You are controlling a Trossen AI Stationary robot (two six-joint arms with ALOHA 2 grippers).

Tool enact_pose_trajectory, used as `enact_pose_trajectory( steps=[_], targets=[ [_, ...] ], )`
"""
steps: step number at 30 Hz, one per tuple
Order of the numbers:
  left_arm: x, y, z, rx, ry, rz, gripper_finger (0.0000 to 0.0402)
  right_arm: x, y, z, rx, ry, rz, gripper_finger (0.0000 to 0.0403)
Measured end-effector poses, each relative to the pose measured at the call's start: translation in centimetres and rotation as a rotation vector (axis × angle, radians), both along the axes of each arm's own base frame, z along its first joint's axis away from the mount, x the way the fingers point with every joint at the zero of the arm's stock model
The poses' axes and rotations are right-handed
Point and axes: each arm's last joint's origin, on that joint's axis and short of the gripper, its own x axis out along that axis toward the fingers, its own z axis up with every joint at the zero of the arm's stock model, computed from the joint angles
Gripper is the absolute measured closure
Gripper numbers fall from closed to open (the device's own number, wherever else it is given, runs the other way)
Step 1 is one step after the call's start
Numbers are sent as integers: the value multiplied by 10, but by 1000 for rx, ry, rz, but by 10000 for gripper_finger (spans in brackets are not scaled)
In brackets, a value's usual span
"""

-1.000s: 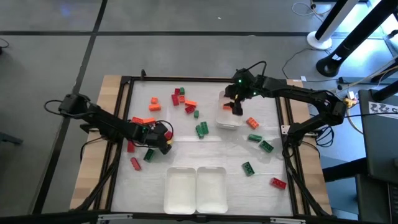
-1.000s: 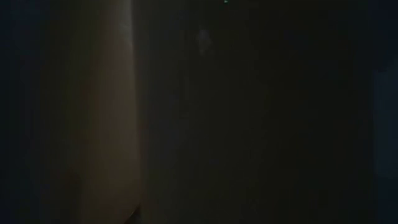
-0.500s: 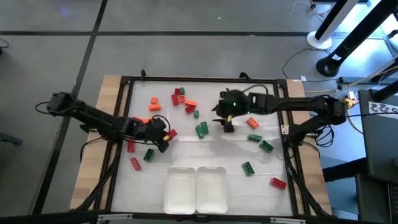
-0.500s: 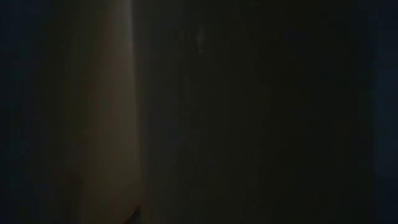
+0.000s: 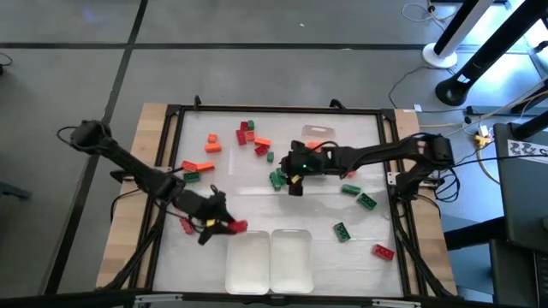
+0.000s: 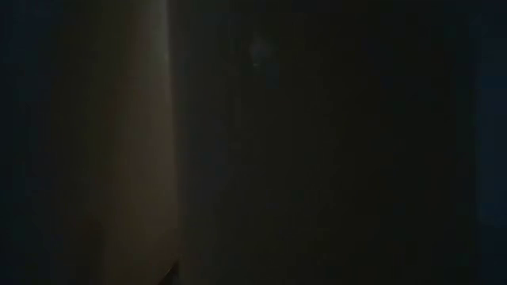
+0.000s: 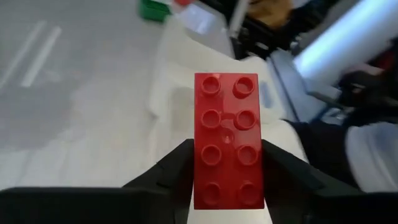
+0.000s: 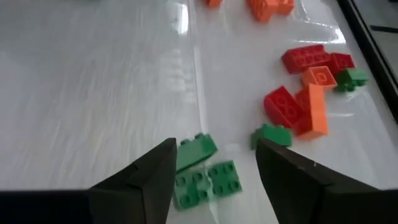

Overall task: Sort blocks
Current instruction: Put the red game piece into the bottom left white bin, then put the green game piece into the bottom right white bin

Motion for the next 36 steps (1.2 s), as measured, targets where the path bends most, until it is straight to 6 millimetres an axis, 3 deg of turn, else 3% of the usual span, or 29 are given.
enact_pose_trajectory(
  steps=[10,16,29,36],
  targets=[
    [15,-29,-18,-21,-87,-78,222,11,-1,-18,93,-23,-87,182],
    [18,-31,-32,35,-49,-88,204,12,1,-23,132,-23,-171,182],
    [18,-31,-32,45,-47,-92,197,20,25,-58,160,28,-295,182],
    [18,-31,-32,86,-65,-111,197,21,26,-68,157,36,-355,182]
  ],
)
